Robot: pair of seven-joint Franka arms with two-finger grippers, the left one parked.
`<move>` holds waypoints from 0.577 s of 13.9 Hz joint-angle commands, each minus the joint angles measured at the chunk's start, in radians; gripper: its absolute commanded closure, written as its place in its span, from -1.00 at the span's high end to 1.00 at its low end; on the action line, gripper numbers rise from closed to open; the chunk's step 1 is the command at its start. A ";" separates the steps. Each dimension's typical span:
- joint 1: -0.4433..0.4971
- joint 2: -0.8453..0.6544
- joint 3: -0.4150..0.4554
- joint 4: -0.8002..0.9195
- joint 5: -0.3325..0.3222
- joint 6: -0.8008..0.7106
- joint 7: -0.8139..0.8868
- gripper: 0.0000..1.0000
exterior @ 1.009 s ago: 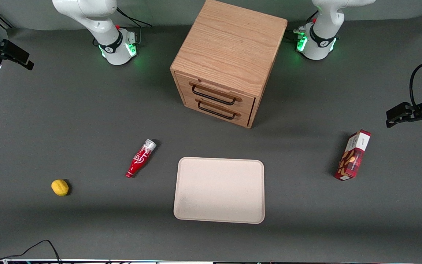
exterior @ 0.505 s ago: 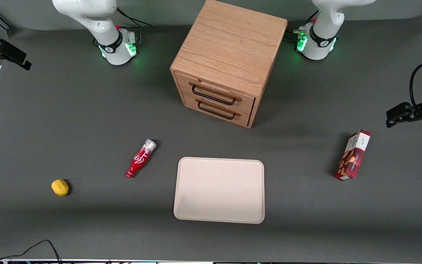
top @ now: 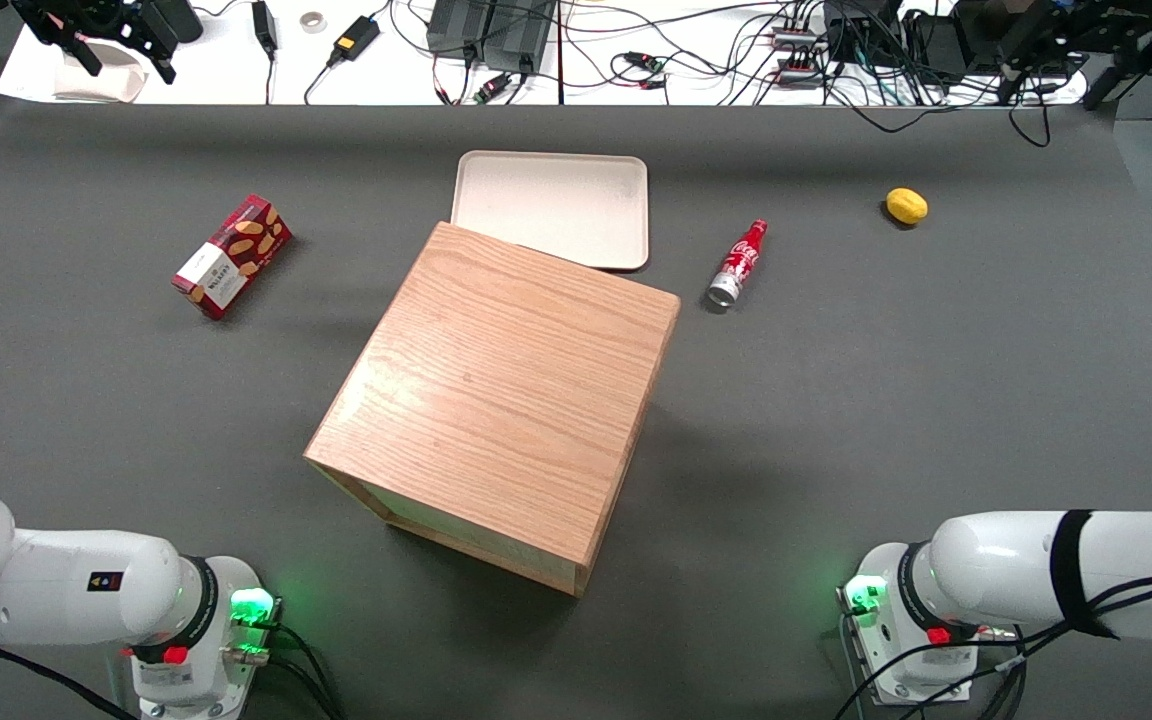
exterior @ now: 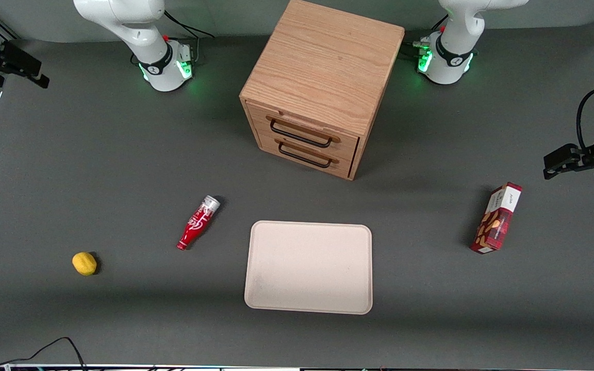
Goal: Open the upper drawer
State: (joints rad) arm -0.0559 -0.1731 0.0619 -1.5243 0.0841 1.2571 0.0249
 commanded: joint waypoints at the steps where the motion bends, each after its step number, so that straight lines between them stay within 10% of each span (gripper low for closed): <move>1: 0.005 0.053 0.094 0.093 0.046 -0.027 -0.155 1.00; 8: 0.007 0.276 0.222 0.205 0.464 -0.010 -0.306 1.00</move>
State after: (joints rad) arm -0.0459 -0.0179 0.2751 -1.4116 0.4403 1.2655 -0.2443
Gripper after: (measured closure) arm 0.000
